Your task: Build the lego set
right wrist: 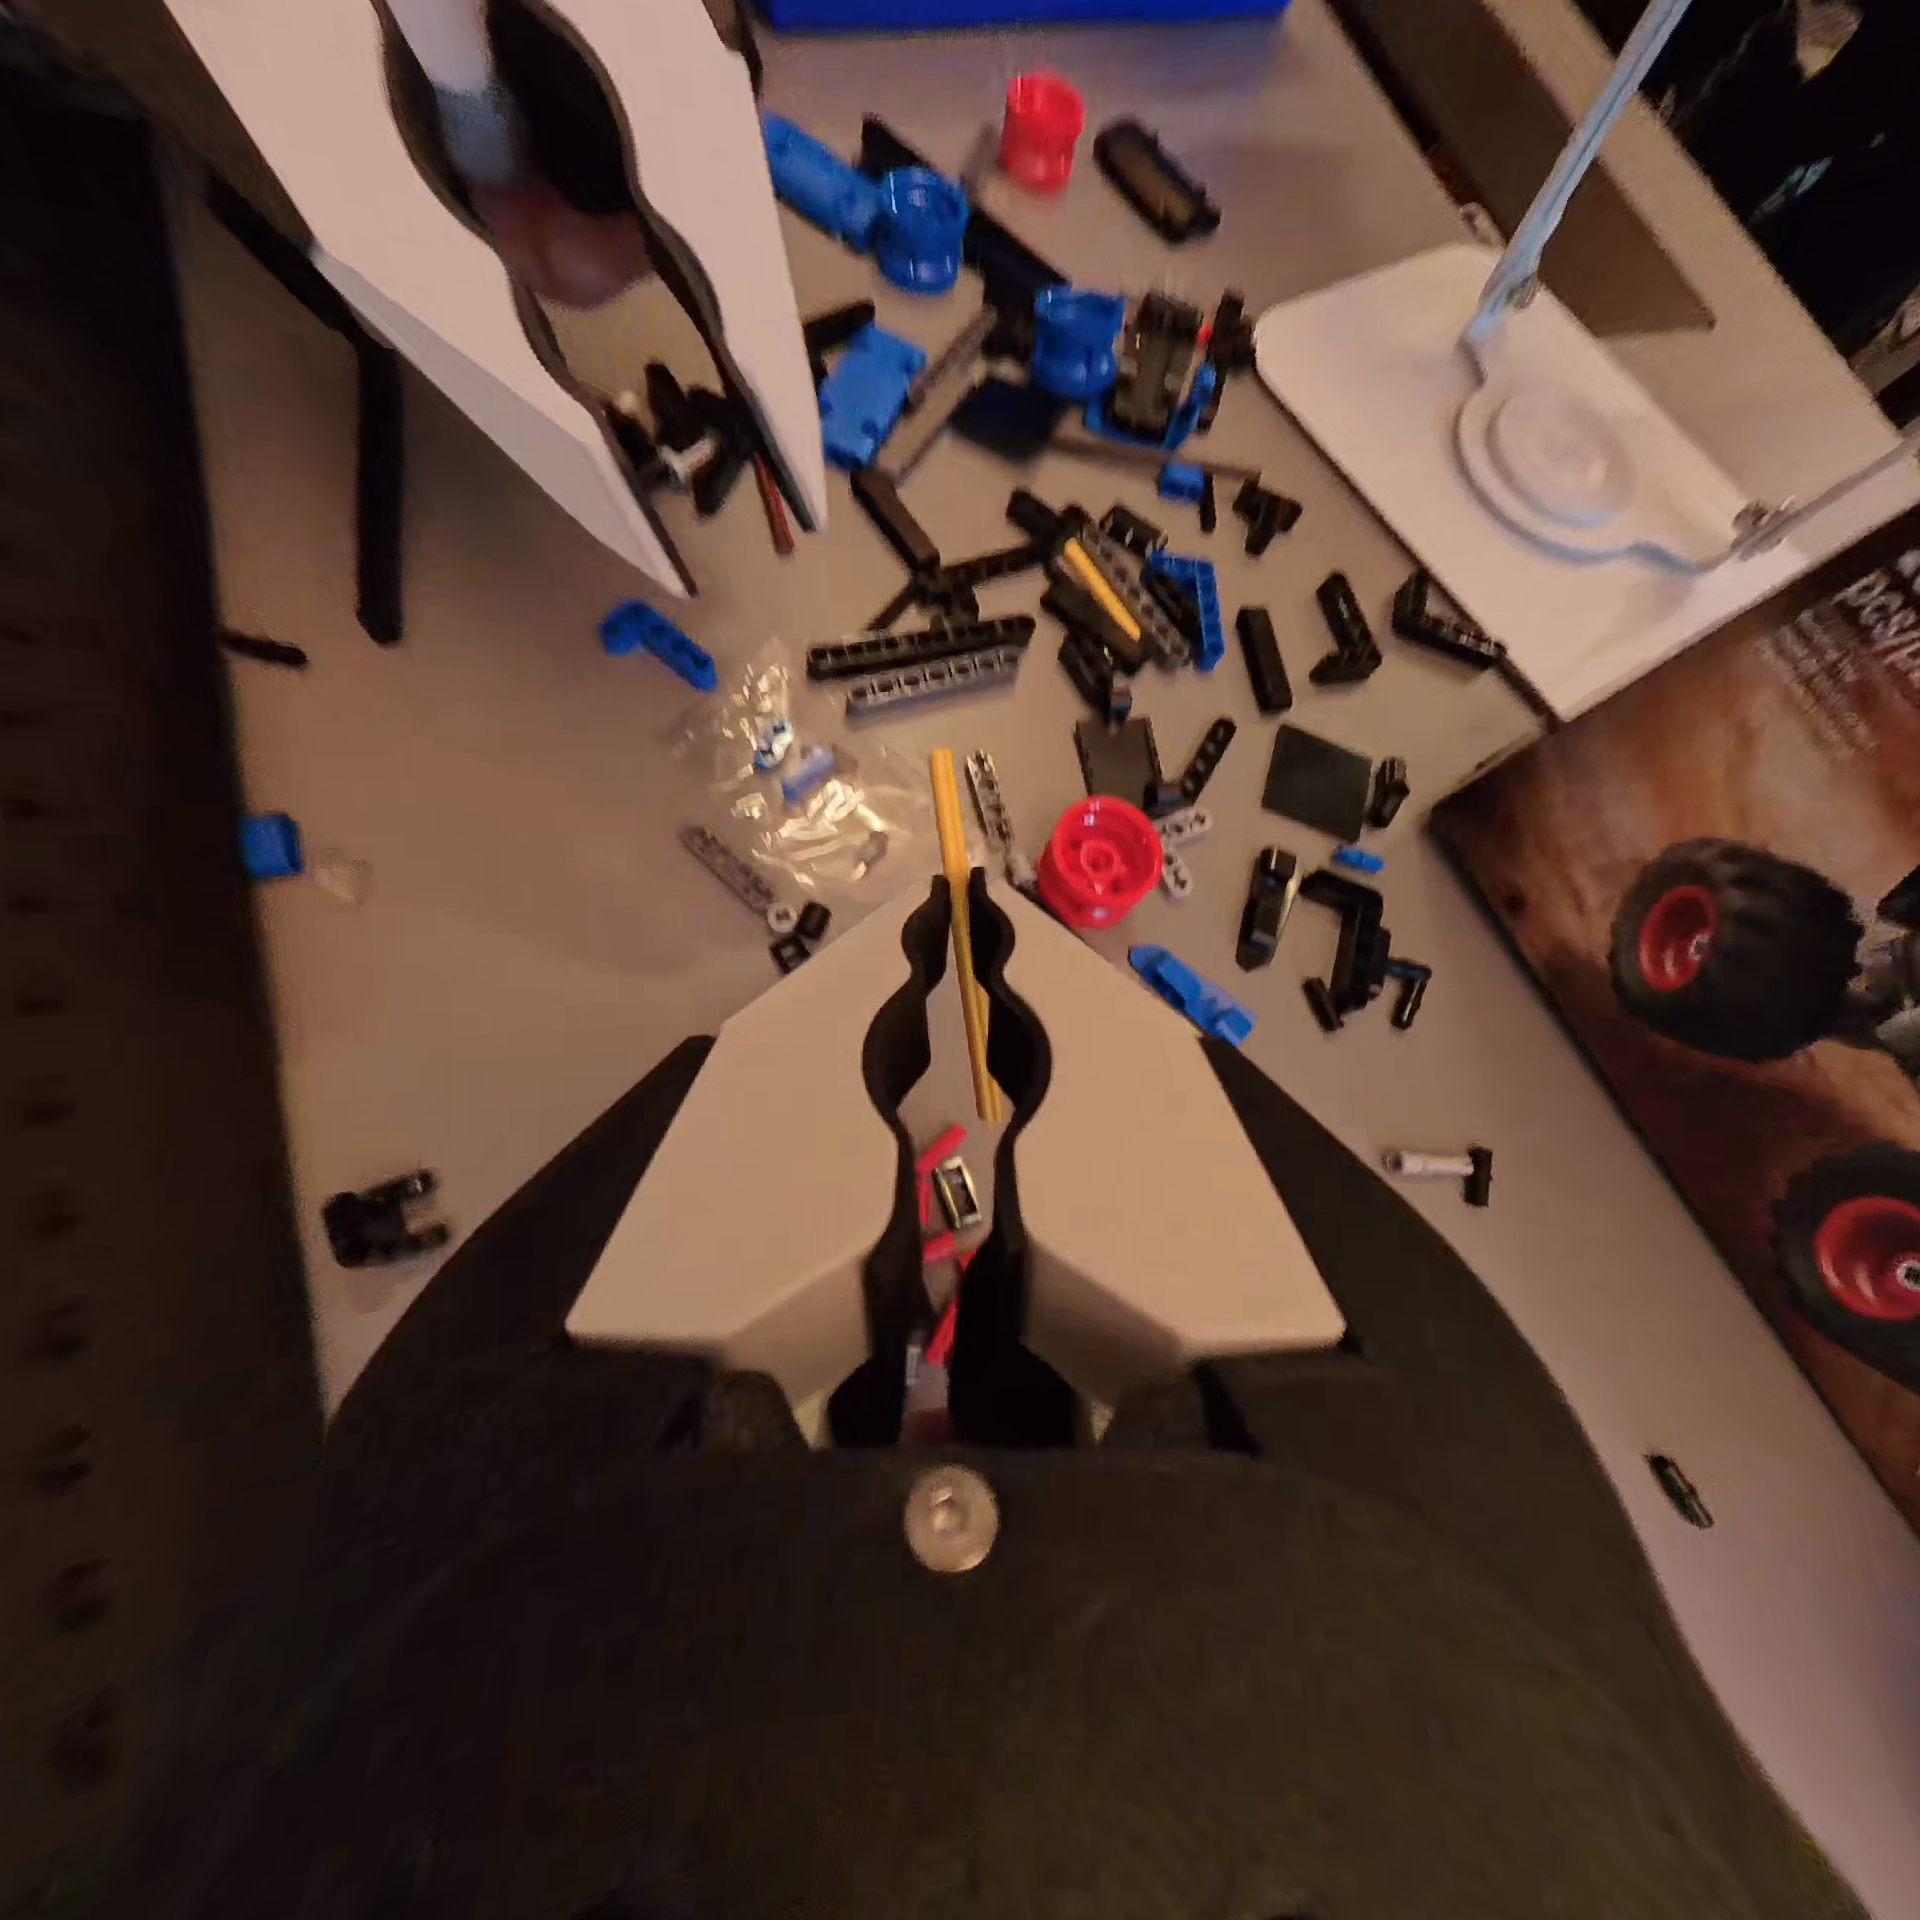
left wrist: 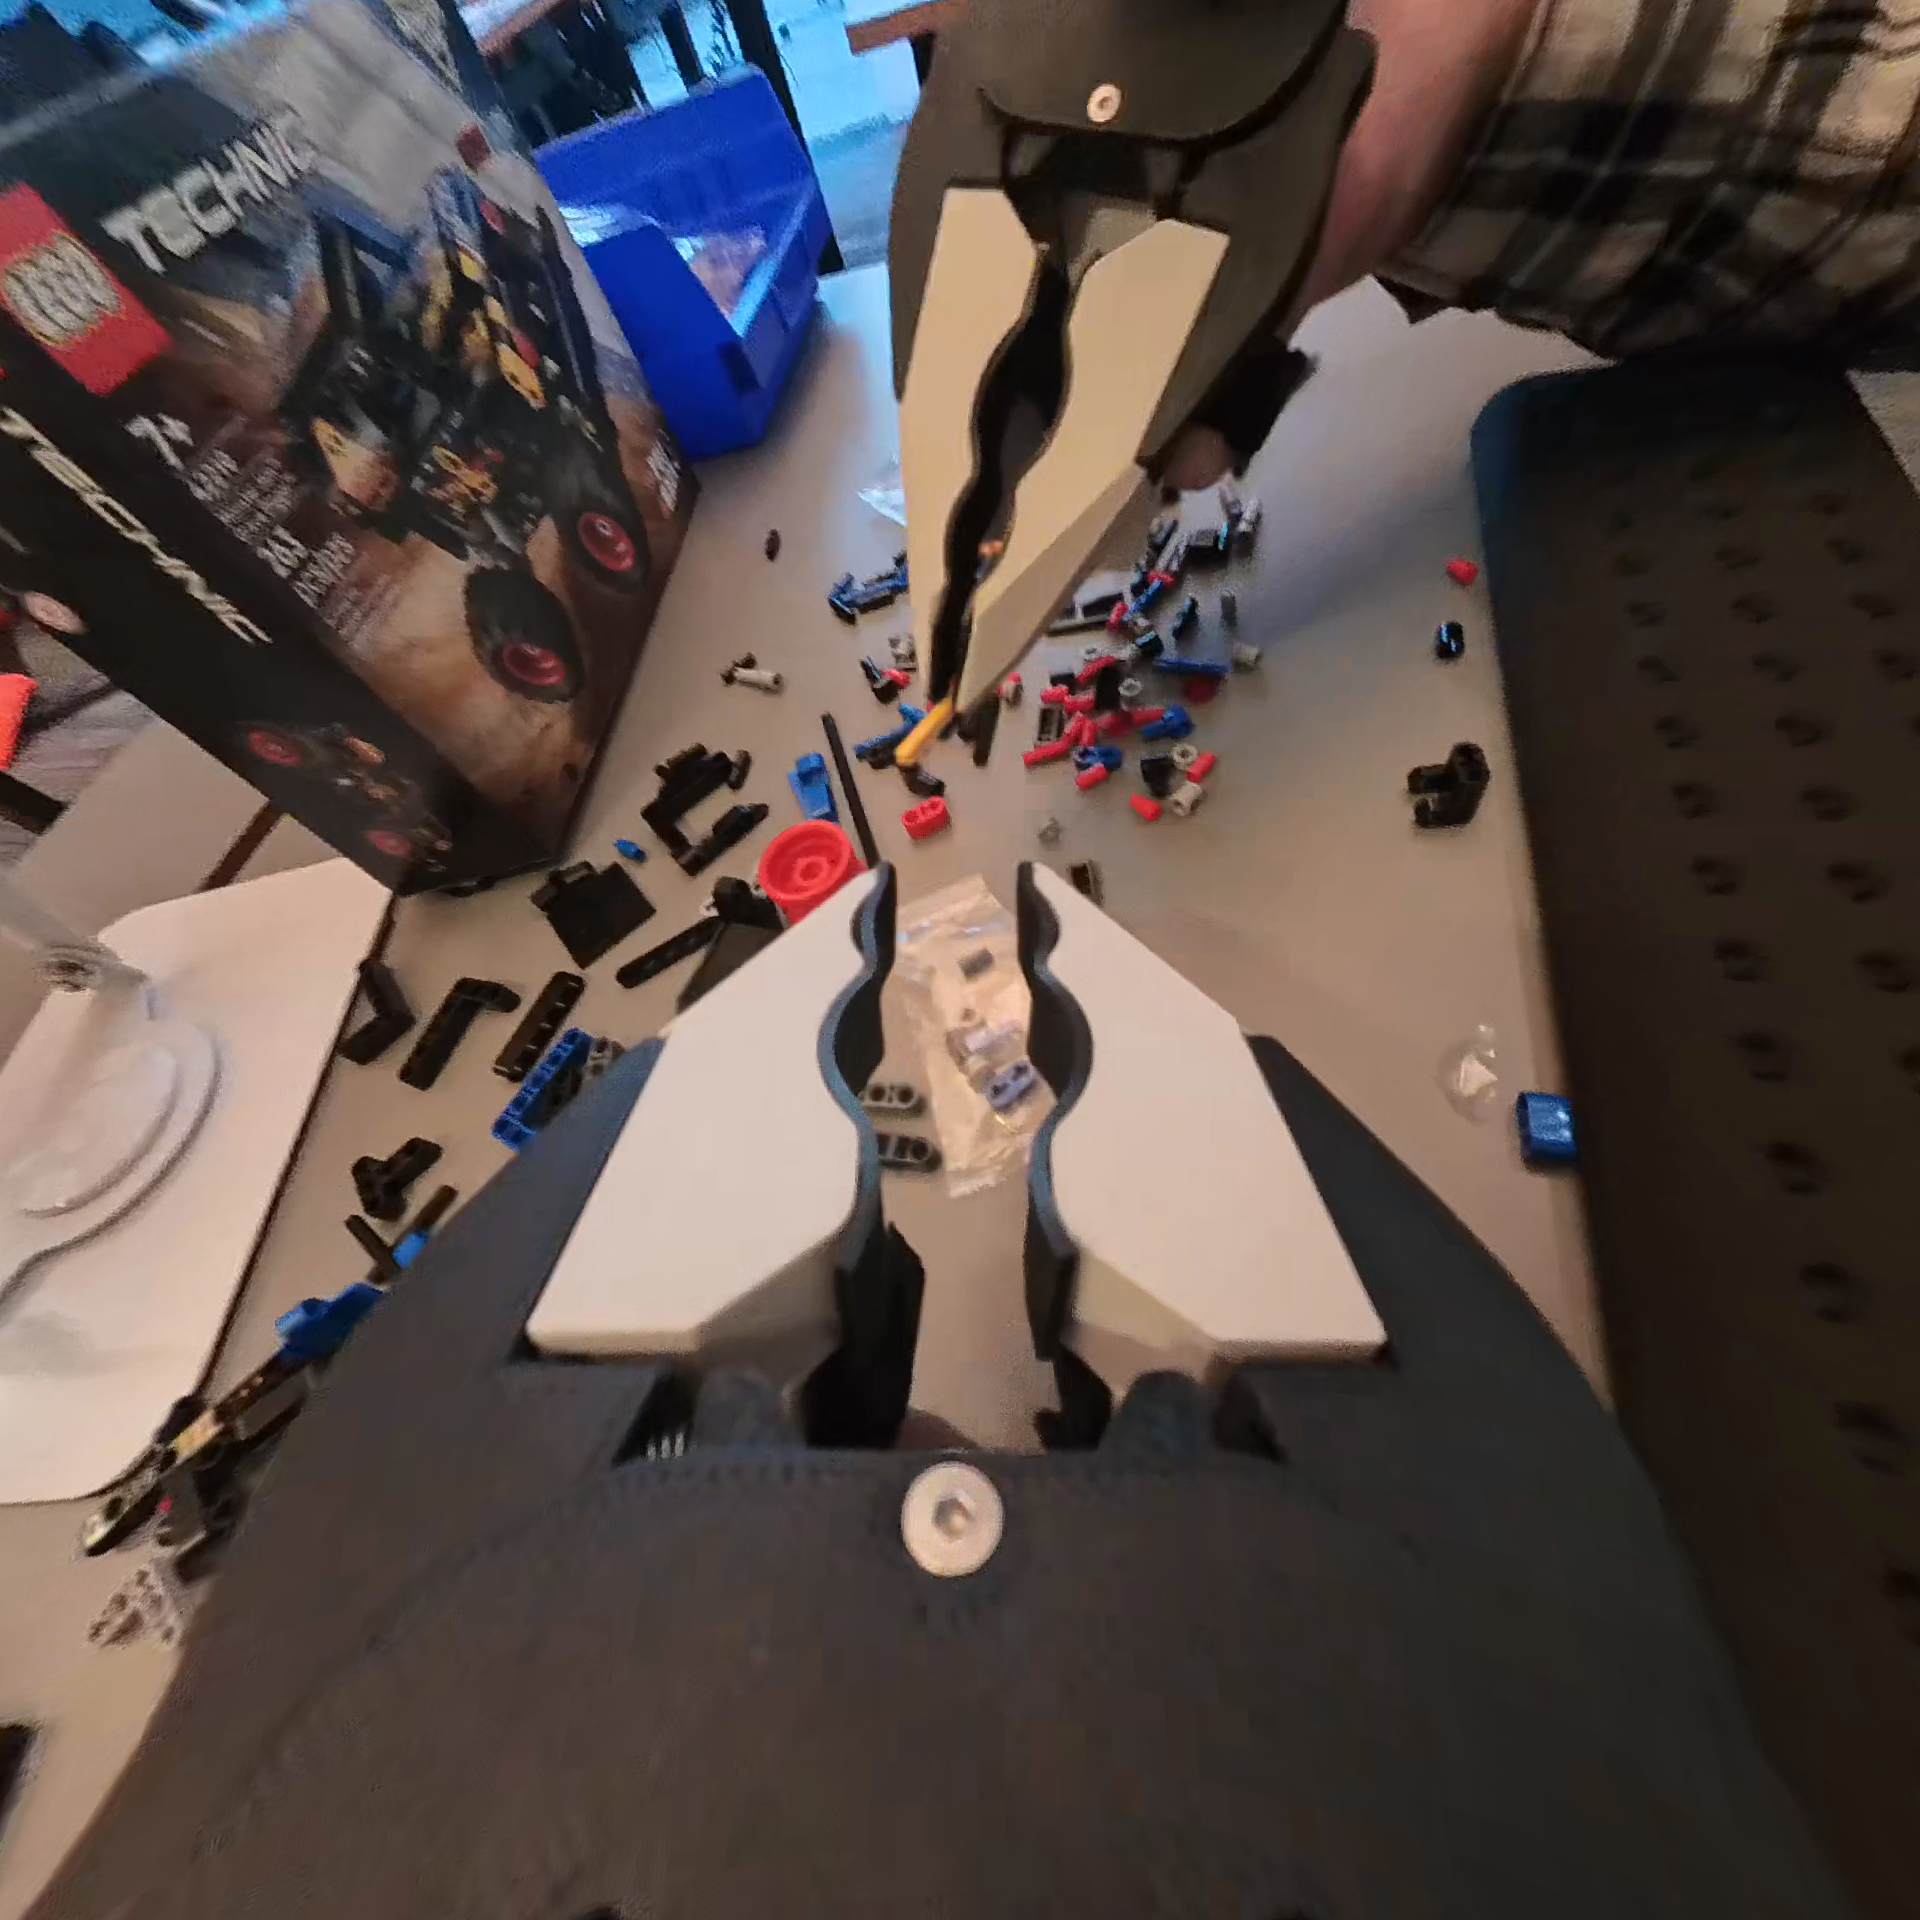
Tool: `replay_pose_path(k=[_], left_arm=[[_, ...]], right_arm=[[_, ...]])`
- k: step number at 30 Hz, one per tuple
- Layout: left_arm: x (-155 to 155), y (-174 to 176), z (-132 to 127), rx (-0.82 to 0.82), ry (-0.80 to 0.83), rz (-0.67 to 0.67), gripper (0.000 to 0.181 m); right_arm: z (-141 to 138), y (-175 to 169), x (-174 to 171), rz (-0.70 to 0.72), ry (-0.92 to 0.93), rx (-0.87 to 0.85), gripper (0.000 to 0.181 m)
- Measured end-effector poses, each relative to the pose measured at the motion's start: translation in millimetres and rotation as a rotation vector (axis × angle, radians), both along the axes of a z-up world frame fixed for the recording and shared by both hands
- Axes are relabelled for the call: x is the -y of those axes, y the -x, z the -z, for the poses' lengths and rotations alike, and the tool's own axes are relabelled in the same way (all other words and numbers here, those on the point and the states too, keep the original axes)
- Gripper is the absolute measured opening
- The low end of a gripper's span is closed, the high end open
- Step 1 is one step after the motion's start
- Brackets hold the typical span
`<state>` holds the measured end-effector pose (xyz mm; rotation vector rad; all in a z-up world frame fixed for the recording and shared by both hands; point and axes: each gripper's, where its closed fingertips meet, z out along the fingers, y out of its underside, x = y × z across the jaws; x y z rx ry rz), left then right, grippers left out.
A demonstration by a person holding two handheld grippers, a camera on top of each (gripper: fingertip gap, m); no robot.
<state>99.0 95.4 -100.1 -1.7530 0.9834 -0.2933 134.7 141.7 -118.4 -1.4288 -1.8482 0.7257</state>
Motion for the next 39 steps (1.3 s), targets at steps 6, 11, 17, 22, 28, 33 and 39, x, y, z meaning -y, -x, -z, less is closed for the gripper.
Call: replay_pose_path(k=[6,11,17,22,28,33,39], left_arm=[[-4.6,-0.6,-14.1,-0.033,-0.114,-0.035,0.025],[-4.0,-4.0,-24.7,-0.058,-0.198,-0.045,0.028],[-3.6,1.6,-35.9,-0.041,-0.244,-0.067,0.025],[0.4,0.0,-42.3,-0.029,-0.261,-0.048,0.020],[5.5,-6.6,-36.9,-0.076,-0.258,-0.009,0.002],[11.4,-10.1,-37.9,-0.068,-0.234,0.027,0.002],[14.6,-8.0,-44.6,-0.031,-0.206,0.034,0.002]], right_arm=[[-28.7,14.5,21.4,-0.030,0.044,-0.108,0.002],[-44.1,25.7,35.1,-0.048,0.138,-0.174,0.002],[-53.2,32.8,38.4,-0.053,0.004,-0.231,0.002],[-54.6,33.5,43.4,-0.073,-0.174,-0.208,0.002],[-56.9,34.0,51.2,-0.097,-0.229,-0.211,0.002],[-57.8,30.3,56.8,-0.117,-0.232,-0.214,0.004],[-57.7,30.0,49.6,-0.091,-0.373,-0.177,0.016]])
